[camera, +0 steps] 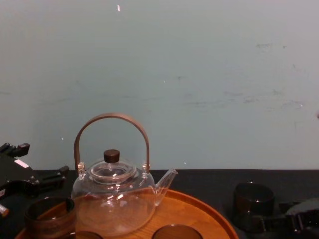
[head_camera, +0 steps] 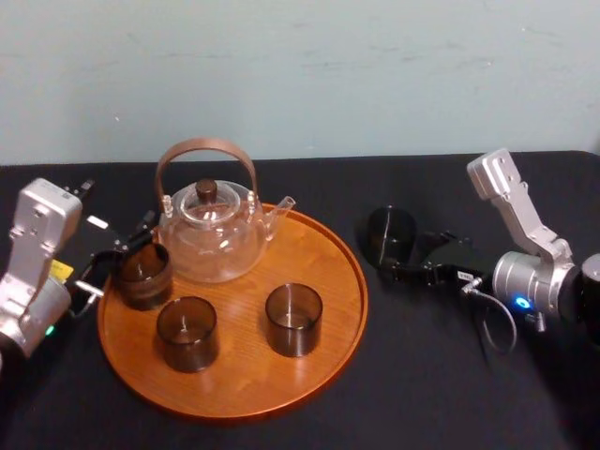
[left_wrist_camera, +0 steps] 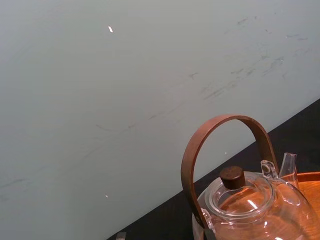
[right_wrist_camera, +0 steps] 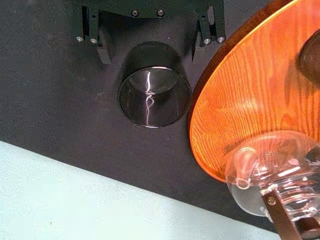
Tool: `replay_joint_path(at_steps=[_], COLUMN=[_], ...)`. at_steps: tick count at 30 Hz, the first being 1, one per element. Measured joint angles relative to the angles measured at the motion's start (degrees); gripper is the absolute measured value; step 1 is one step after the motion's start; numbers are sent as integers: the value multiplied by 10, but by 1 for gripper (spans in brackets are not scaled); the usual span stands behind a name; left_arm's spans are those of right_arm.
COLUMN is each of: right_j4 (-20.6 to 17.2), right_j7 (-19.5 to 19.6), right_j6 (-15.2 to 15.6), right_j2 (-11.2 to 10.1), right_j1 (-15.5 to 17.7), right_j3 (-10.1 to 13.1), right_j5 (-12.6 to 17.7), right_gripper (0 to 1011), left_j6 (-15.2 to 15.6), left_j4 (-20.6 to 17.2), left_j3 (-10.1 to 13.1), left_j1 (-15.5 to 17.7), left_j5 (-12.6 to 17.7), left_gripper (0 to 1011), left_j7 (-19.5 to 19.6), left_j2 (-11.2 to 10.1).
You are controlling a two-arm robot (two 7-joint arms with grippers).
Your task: Pick up the glass from the table and place it on the tray.
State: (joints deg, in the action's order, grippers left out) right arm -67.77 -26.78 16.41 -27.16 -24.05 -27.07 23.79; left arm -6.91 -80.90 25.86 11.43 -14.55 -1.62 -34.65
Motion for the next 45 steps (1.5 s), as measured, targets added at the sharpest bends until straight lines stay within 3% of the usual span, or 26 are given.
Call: replay_joint_path(at_steps=[25,37,45], right_j4=[95,114,114], right_j7=[-17,-12,-13], right_j6=[-13,-15,-15], right_j2=[60,77,77], right_j1=[-63,-75,-75], right_j3=[-10,-8,-8], right_j5=[-47,-66,-66], right_gripper=[1002,1003,1003], left_j6=[0,0,0], left_j4=[0,0,0], left_j3=[0,0,0], left_j1=[0,0,0], left_j5=[0,0,0], left_gripper=[1001,1001,1001], left_j7=[0,0,0], left_j2=[0,0,0])
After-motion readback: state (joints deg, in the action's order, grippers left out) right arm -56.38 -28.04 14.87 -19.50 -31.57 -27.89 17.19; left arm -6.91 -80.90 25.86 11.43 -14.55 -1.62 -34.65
